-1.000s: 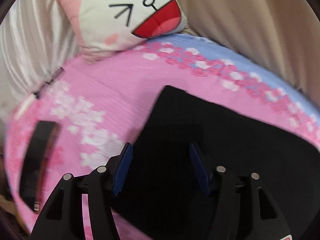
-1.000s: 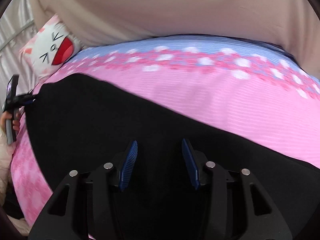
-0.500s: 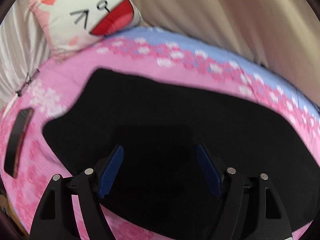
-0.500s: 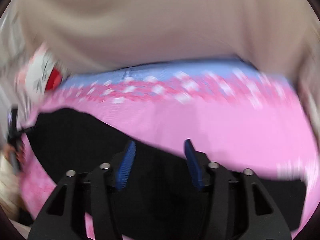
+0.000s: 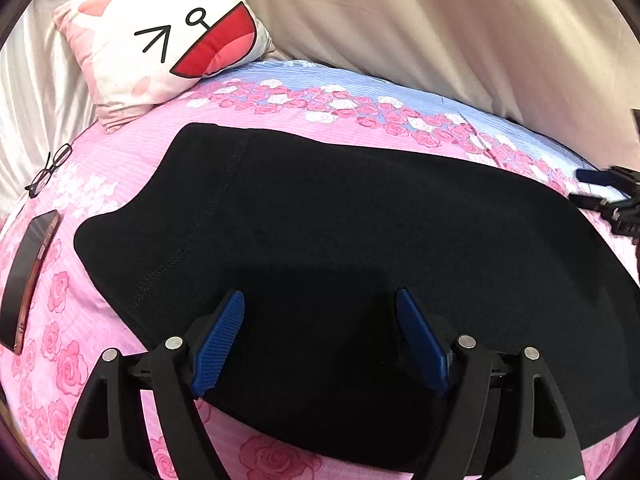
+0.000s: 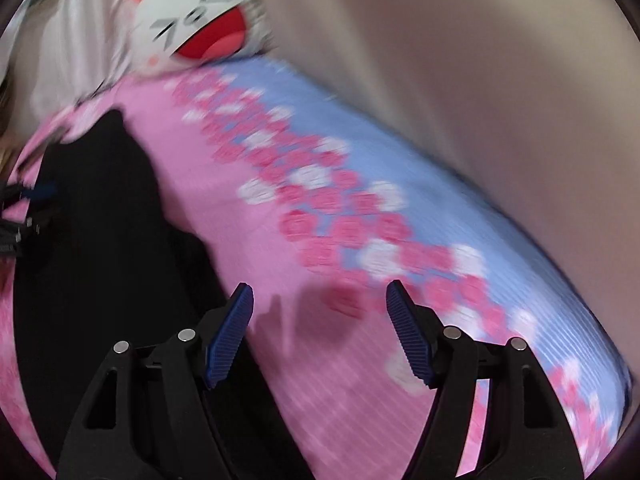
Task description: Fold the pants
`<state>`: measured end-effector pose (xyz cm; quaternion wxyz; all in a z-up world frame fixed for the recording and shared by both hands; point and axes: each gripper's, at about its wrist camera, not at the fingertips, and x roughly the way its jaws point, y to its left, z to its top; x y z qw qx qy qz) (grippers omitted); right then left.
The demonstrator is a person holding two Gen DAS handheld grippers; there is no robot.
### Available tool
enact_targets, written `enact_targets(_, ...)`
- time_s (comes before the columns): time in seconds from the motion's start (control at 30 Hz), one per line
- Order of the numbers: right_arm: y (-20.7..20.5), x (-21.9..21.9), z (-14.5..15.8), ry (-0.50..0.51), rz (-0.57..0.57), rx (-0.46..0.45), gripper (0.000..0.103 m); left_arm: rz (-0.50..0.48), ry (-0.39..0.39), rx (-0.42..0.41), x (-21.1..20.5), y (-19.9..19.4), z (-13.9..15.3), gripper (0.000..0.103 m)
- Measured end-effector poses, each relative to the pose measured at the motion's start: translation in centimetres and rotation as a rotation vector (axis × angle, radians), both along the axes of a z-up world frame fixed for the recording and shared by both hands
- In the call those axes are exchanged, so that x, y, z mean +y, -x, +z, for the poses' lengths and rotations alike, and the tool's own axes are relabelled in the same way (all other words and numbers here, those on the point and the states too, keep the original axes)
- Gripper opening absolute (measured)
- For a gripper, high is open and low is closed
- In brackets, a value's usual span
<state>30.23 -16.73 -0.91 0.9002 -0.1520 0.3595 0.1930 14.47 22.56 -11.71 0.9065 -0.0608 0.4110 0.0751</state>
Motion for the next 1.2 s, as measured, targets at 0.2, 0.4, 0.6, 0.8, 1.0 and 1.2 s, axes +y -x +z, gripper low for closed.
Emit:
enact_targets(0.2,2.8,3.7,-0.7,0.094,0.215,-0.016,0.067,-0.007,0.001,0.003,-0.2,0.0,-0.2,0.080)
enact_targets(0.4,-0.7,4.5,-1.1,0.113,0.199,-0.026,0.074,-0.011,-0.006,0.008,-0.3,-0.1,-0.2,0.081)
enact_targets(0.6,-0.9,1.6,0.2,-0.095,0.213,0.123,0.068,-0.015,0.013,0.002,0.0,0.1,-0.1,0.082)
enact_targets(0.8,-1.6,3.6,-1.2,-0.180,0.236,0.239,0.035,-0.019,0.007,0.005,-0.2,-0.1,-0.2,0.084)
enact_targets(1.0,-3.4,5.8,-0.6,-0.135,0.199,0.165,0.005,-0.019,0.006,0.006,-0.2,-0.1,-0.3,0.084)
enact_targets(1.2,-5.7,2.3,-1.1,-0.304,0.069,0.197,0.002,-0.019,0.009,0.004,-0.2,-0.1,-0.3,0.085)
